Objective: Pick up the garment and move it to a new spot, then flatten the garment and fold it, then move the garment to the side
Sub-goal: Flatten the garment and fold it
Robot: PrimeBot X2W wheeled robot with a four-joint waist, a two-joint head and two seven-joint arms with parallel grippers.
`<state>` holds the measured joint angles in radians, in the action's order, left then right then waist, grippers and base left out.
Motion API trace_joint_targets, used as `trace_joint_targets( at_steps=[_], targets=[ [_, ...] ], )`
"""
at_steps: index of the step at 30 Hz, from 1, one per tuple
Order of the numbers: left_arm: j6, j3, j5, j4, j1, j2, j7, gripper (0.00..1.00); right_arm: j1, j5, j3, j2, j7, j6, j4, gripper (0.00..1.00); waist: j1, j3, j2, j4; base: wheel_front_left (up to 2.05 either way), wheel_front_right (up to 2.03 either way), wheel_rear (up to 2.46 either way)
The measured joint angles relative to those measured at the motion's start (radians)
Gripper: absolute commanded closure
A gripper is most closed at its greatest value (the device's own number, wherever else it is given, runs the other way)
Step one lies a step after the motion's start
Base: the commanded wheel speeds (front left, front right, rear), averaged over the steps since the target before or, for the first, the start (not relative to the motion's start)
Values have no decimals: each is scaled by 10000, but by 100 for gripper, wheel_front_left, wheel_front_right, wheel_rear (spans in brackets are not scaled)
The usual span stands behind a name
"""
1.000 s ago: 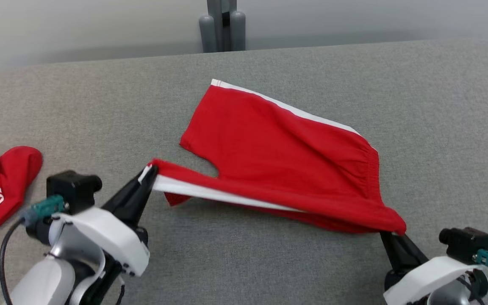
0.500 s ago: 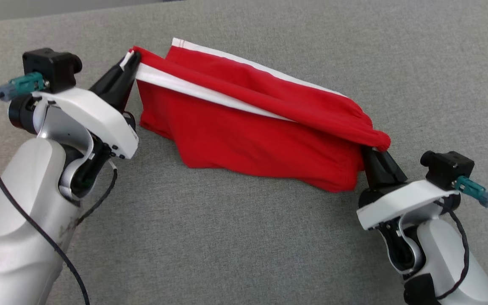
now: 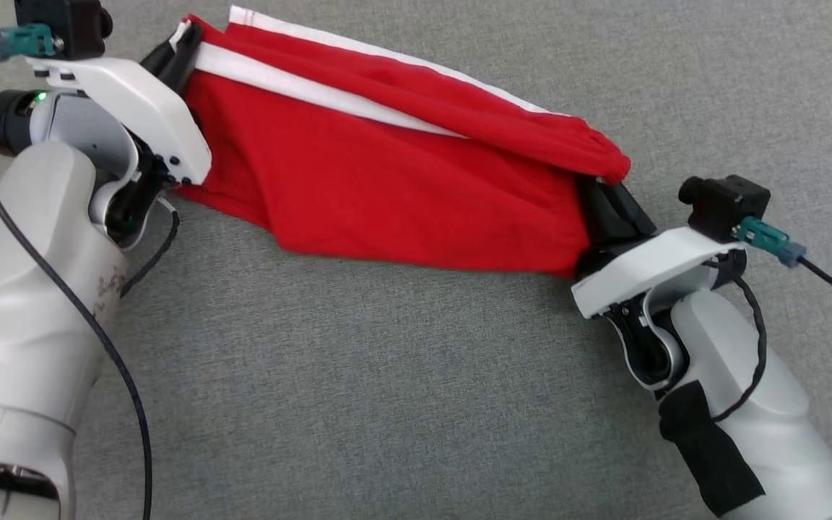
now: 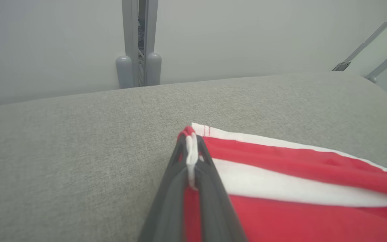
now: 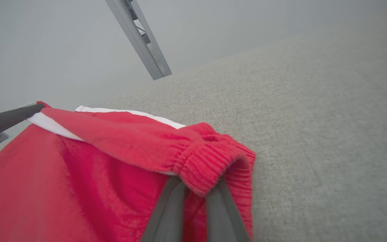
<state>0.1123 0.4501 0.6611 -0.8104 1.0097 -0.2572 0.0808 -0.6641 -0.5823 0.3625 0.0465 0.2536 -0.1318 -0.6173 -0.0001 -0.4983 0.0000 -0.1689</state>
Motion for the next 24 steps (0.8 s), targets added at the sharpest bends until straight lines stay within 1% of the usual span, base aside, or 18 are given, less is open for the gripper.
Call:
trace_joint_targets(
  at_steps=[8, 14, 15, 16, 17, 18, 20, 24],
  targets=[
    [100, 127, 113, -1649, 1088, 339, -217, 100, -697, -424, 583, -6, 81, 0, -453, 100, 0, -287, 0, -249, 0, 0, 0],
    [130, 232, 268, -2477, 1567, 566, -485, 100, -896, -502, 631, -15, 81, 0, -487, 100, 0, -383, 0, -399, 0, 0, 0],
    [142, 247, 290, -2575, 1630, 591, -554, 64, -912, -502, 621, -13, 81, 0, -479, 89, 0, -392, 0, -413, 0, 0, 0],
    [144, 272, 291, -2646, 1681, 610, -675, 0, -920, -502, 612, -12, 81, 0, -472, 62, 0, -402, 0, -424, 0, 0, 0],
    [144, 291, 293, -2698, 1724, 637, -832, 0, -920, -495, 596, -10, 81, 0, -466, 22, 0, -410, 0, -423, 0, 0, 0],
    [144, 305, 305, -2757, 1768, 675, -934, 0, -920, -487, 566, -8, 81, 0, -458, 0, 0, -412, 0, -412, 0, 0, 0],
    [144, 372, 311, -2857, 1844, 719, -1133, 0, -903, -401, 476, 0, 81, 0, -412, 0, 0, -408, 0, -370, 0, 0, 0],
    [146, 491, 301, -2880, 1812, 746, -1860, 0, -617, -29, 209, 2, 81, 0, -119, 0, 0, -315, 0, -240, 0, 0, 0]
  ],
)
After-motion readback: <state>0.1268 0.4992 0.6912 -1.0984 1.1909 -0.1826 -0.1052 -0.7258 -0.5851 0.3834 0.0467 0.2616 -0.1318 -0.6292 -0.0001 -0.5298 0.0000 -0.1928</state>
